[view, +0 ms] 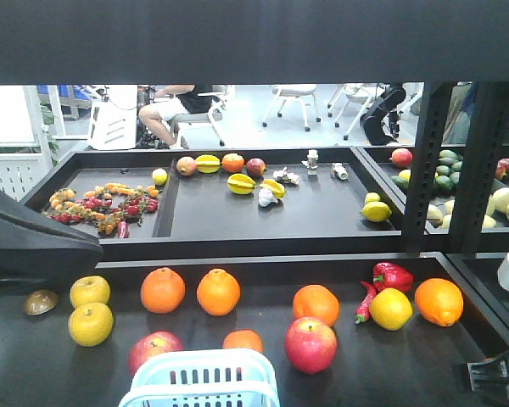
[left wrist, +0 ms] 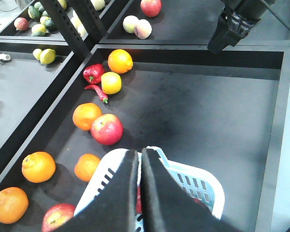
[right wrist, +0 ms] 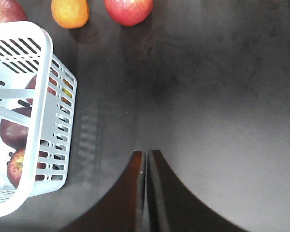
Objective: Pick three apples into basket with both arms
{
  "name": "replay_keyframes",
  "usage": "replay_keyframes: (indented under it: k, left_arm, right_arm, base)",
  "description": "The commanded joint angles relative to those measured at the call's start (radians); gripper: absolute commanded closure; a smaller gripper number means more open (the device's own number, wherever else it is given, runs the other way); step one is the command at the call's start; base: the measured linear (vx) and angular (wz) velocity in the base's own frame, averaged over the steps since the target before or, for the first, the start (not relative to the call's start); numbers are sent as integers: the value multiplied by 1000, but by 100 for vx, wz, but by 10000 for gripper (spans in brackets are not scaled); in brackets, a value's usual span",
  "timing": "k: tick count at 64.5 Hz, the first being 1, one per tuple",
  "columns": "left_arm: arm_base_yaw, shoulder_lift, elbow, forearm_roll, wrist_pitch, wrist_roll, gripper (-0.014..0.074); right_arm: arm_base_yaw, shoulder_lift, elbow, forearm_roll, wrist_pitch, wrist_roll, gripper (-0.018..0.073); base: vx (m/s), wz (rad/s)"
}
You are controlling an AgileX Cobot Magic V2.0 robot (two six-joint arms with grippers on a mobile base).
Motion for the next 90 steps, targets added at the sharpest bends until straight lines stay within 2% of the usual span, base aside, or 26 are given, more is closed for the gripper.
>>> replay_keyframes:
  k: [1, 11, 14, 18, 20, 24, 29, 36, 41, 47, 55, 58, 65, 77, 90]
  left_arm:
    - [-5, -11, -28, -31, -56, -8, 603]
    - [-4, -14, -28, -30, -56, -8, 603]
    - [-1, -32, -28, -6, -76, 26, 603]
    - [29, -87, -20, 45, -150, 108, 603]
    - [57, -119, 4, 51, -193, 114, 603]
    - [121, -204, 88, 66, -358, 94, 603]
    - [200, -332, 250, 66, -585, -12, 603]
    - [312, -511, 577, 66, -879, -217, 603]
    - [364, -645, 798, 66, -1006, -349, 603]
    - [395, -777, 1046, 66, -1100, -450, 603]
    - [395, -902, 1259, 66, -1159, -571, 603]
    - [395, -936, 1316, 66, -1173, -594, 603]
    - [395, -957, 1386, 66, -1179, -588, 603]
    - [395, -957, 1419, 66, -1176, -522, 603]
    - [395, -957, 1421, 88, -1185, -552, 603]
  right_arm:
    - [-6, -21, -26, 4, -41, -1, 564]
    - [-6, -21, -26, 4, -41, -1, 564]
    - [-6, -21, -26, 4, -41, -1, 564]
    - [-6, -21, -26, 4, -41, -1, 564]
    - [-6, -21, -26, 4, -41, -1, 564]
    - [-6, -21, -26, 4, -41, -1, 564]
    - [-6, -21, -26, 4, -41, -1, 564]
    - [-6, -21, -26, 4, -41, -1, 564]
    - [-6, -21, -26, 4, -41, -1, 564]
    - [-6, -21, -26, 4, -41, -1, 564]
    - [-6, -21, -26, 4, -41, -1, 564]
    - [-6, -21, -26, 4, -41, -1, 564]
    - [-6, -21, -26, 4, -41, -1, 564]
    - [-6, -21, -26, 4, -41, -1, 564]
    - [-6, -21, -26, 4, -41, -1, 564]
  base:
    - [0, 0]
    - [0, 0]
    - [0, 0]
    - [0, 0]
    - [0, 0]
    - [0, 0]
    - [0, 0]
    - [0, 0]
    - [0, 0]
    - [0, 0]
    - [0, 0]
    - [0, 0]
    - [0, 0]
    - [0, 0]
    - [0, 0]
